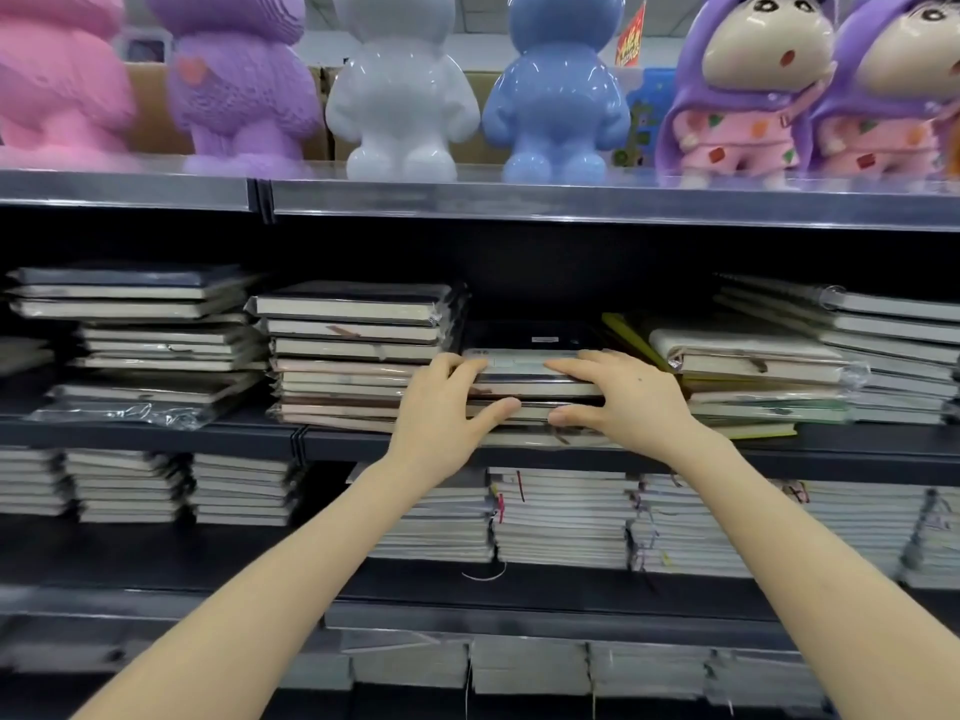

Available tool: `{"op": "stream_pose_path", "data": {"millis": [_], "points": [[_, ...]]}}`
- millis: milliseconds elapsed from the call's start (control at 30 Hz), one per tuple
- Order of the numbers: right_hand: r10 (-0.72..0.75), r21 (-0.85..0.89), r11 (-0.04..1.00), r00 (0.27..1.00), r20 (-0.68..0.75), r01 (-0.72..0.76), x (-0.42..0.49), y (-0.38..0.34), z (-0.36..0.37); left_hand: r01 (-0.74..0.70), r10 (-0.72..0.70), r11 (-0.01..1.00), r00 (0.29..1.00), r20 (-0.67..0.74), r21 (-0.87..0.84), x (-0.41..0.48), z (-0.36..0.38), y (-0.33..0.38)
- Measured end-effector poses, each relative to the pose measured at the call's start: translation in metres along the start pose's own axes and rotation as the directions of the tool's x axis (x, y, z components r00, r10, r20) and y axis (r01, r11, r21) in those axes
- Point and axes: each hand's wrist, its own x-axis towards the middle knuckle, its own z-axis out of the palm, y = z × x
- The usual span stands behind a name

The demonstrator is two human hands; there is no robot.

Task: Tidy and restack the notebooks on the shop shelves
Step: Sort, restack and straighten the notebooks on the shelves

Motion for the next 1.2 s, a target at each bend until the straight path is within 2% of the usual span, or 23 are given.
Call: {"op": "stream_pose_path", "data": {"millis": [67, 133, 167, 233, 300, 500, 600, 667, 767, 833, 900, 1000, 1200], "points": [[-0.010, -0.031, 0.999, 0.997, -0.072, 0.008, -0.003, 0.002, 0.008, -0.087, 0.106, 0.986, 0.986, -0.127, 0.146, 0.002, 0.006, -0.007], [-0.047, 0.004, 0.999, 0.978, -0.202, 0.049, -0.012, 0.006, 0.017, -0.165, 0.212, 0.961, 0.956, -0.205, 0.222, 0.004, 0.007, -0.013], [-0.070, 0.026, 0.997, 0.962, -0.263, 0.079, -0.015, 0.008, 0.020, -0.222, 0.275, 0.945, 0.936, -0.218, 0.240, 0.005, 0.008, -0.015], [-0.072, 0.073, 0.993, 0.952, -0.299, 0.098, -0.015, 0.013, 0.024, -0.328, 0.378, 0.912, 0.906, -0.191, 0.247, 0.008, 0.011, -0.019], [-0.049, 0.092, 0.993, 0.961, -0.271, 0.077, -0.009, 0.016, 0.025, -0.356, 0.400, 0.901, 0.903, -0.157, 0.247, 0.012, 0.014, -0.022], [-0.044, 0.092, 0.993, 0.971, -0.236, 0.067, -0.003, 0.016, 0.031, -0.315, 0.357, 0.909, 0.926, -0.121, 0.272, 0.014, 0.016, -0.023], [-0.073, 0.040, 0.995, 0.955, -0.286, 0.089, -0.004, 0.015, 0.032, -0.318, 0.359, 0.909, 0.925, -0.120, 0.268, 0.007, 0.010, -0.023], [-0.120, -0.043, 0.993, 0.903, -0.412, 0.112, -0.005, 0.006, 0.033, -0.318, 0.364, 0.912, 0.918, -0.156, 0.259, -0.004, 0.000, -0.028], [-0.220, -0.092, 0.973, 0.751, -0.622, 0.209, -0.014, -0.031, 0.038, -0.288, 0.370, 0.906, 0.896, -0.246, 0.311, -0.033, -0.024, -0.047], [-0.309, -0.117, 0.942, 0.679, -0.666, 0.315, -0.020, -0.066, 0.047, -0.242, 0.354, 0.901, 0.890, -0.287, 0.362, -0.056, -0.045, -0.070], [-0.394, -0.132, 0.900, 0.646, -0.654, 0.415, -0.021, -0.101, 0.060, -0.169, 0.311, 0.898, 0.898, -0.312, 0.407, -0.079, -0.072, -0.101], [-0.517, -0.147, 0.829, 0.639, -0.569, 0.540, -0.013, -0.160, 0.086, -0.049, 0.231, 0.890, 0.905, -0.357, 0.453, -0.109, -0.124, -0.152], [-0.661, -0.121, 0.726, 0.640, -0.392, 0.677, 0.013, -0.315, 0.135, 0.075, 0.162, 0.857, 0.900, -0.405, 0.510, -0.164, -0.231, -0.255]]}}
